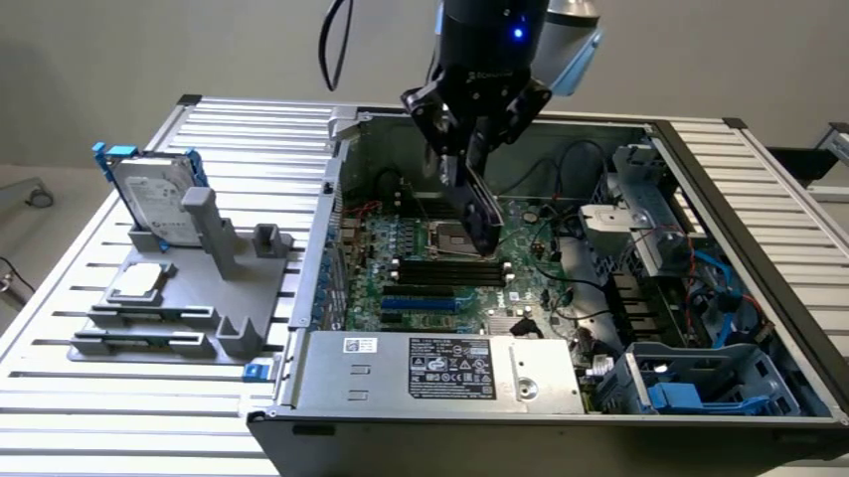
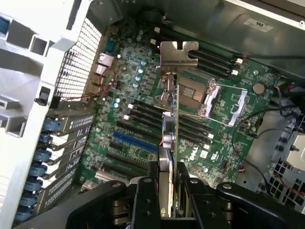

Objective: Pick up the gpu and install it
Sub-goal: 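Insert the gpu into the slot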

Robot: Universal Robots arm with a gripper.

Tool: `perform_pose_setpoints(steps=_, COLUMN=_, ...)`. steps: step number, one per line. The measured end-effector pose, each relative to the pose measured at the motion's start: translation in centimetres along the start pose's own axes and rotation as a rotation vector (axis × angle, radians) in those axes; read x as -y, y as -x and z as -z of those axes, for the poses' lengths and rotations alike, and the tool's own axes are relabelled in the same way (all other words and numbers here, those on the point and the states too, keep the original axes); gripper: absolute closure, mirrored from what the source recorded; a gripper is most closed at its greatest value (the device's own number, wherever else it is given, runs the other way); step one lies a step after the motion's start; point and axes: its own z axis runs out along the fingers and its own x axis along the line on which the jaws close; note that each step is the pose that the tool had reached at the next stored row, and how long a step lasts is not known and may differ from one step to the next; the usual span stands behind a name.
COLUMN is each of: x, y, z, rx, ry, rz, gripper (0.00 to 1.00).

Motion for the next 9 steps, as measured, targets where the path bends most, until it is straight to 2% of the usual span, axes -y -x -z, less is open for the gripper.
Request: perform_pose_setpoints(steps=9, x=0.0, y=0.02, z=-0.71, rx=-0.0008, ry=-0.0036, rz=0.164, gripper=0.74)
